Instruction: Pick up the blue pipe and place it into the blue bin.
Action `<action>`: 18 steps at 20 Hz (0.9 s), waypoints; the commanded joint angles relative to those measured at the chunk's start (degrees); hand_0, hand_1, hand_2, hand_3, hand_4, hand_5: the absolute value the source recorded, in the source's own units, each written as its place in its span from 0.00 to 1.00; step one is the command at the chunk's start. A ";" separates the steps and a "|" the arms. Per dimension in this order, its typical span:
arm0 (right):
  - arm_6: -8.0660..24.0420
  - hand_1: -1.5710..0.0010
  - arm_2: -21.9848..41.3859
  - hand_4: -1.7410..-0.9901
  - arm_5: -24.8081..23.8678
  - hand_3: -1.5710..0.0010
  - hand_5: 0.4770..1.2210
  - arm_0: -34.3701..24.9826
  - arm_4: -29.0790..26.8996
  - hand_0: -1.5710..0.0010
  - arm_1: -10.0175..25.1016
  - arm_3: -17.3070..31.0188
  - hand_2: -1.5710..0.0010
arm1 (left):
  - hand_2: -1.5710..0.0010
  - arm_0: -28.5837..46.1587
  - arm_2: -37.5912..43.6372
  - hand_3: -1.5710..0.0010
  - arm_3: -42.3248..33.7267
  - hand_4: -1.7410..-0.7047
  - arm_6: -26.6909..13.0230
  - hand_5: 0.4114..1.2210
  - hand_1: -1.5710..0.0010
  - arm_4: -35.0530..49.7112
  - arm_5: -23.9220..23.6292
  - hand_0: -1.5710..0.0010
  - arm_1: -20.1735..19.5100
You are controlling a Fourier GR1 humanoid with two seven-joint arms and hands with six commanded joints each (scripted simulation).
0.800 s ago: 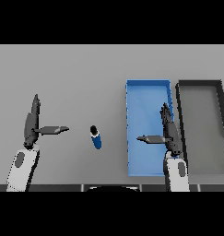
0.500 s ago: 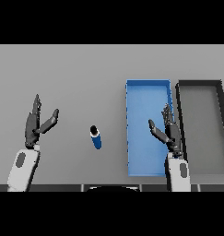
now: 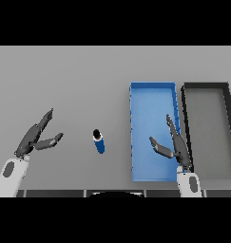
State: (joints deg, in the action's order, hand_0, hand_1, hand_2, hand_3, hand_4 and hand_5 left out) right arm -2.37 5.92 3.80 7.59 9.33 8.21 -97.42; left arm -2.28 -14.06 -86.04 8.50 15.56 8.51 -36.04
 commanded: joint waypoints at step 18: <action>-0.96 1.00 -0.11 0.58 1.55 1.00 0.23 0.07 -1.72 1.00 0.04 -0.84 1.00 | 1.00 -1.90 -15.74 1.00 -3.69 0.50 -4.91 0.11 1.00 -10.59 2.19 1.00 11.17</action>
State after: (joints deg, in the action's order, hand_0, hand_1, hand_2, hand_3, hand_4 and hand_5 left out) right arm -3.43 5.82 5.37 7.67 7.61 8.24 -98.25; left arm -4.21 -29.82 -89.73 3.37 4.95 10.66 -24.82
